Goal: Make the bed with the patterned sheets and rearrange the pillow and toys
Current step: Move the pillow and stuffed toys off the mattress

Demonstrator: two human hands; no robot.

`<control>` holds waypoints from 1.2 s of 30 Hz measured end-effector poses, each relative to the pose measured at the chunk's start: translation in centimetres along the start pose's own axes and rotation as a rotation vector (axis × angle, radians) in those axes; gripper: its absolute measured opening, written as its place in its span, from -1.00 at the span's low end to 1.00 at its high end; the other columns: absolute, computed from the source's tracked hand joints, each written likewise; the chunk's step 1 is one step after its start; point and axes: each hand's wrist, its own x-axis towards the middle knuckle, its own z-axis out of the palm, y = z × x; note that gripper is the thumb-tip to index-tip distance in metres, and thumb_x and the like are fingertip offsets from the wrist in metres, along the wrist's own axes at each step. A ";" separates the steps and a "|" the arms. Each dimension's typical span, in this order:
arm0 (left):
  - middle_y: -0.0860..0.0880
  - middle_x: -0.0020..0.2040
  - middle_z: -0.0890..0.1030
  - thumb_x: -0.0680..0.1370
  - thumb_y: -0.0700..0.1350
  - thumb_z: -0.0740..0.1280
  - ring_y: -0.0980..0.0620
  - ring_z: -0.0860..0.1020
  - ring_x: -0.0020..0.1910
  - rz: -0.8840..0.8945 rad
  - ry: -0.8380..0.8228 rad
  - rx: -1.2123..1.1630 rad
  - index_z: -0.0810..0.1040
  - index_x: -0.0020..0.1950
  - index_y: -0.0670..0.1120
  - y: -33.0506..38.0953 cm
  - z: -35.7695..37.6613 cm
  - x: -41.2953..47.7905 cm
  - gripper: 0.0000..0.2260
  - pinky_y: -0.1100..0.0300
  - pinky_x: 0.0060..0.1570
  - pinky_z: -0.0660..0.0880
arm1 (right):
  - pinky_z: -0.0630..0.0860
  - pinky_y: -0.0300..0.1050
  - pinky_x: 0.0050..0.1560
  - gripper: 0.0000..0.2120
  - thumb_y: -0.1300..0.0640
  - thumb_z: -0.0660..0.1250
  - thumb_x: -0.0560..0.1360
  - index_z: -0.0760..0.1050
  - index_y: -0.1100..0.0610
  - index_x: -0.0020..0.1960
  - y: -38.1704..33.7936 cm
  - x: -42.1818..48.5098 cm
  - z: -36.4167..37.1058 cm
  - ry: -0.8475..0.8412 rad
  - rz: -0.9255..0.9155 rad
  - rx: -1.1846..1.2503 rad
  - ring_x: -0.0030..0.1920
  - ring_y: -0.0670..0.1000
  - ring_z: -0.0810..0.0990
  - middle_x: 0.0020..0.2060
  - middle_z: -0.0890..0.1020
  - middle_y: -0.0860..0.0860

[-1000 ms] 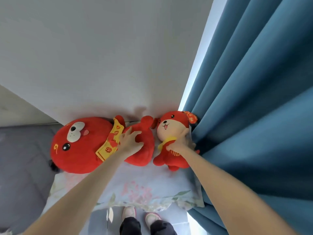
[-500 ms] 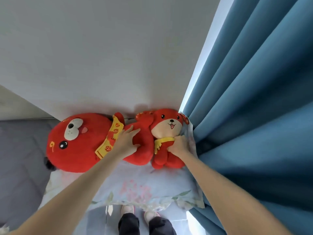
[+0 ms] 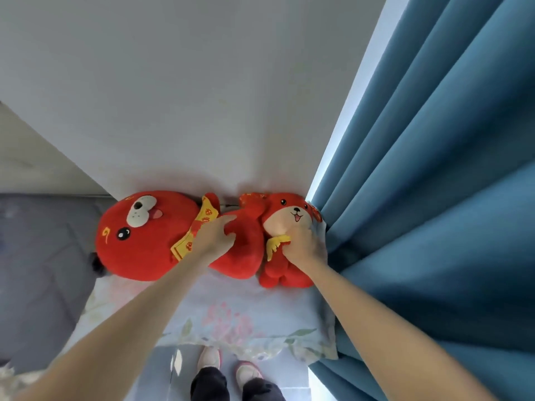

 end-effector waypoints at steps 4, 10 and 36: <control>0.02 0.24 0.58 0.51 -0.20 0.25 -0.08 0.52 0.22 -0.063 0.111 -0.126 0.51 0.32 0.05 0.8 -3.2 -2.1 -0.61 0.10 0.22 0.41 | 0.32 -0.02 0.28 -0.65 0.08 0.25 0.53 0.47 0.00 0.32 -2.1 -1.7 -3.2 -0.021 -0.102 -0.025 0.31 0.14 0.41 0.27 0.49 0.08; -0.06 0.14 0.63 0.51 -0.26 0.23 -0.09 0.58 0.12 -0.052 0.274 -0.271 0.57 0.22 -0.07 0.7 -8.9 -5.8 -0.68 0.06 0.10 0.52 | 0.49 -0.03 0.15 -0.73 0.17 0.20 0.51 0.53 0.03 0.16 -7.6 -4.7 -7.2 -0.016 -0.280 0.093 0.17 0.13 0.54 0.13 0.60 0.03; -0.08 0.14 0.62 0.53 -0.24 0.25 -0.08 0.56 0.13 -0.552 0.799 -0.680 0.56 0.10 0.08 -36.6 -29.4 -27.5 -0.74 0.09 0.09 0.48 | 0.44 -0.08 0.17 -0.62 0.19 0.17 0.50 0.51 -0.07 0.26 -49.1 -20.6 11.0 -0.248 -0.907 -0.160 0.24 0.13 0.50 0.25 0.53 0.03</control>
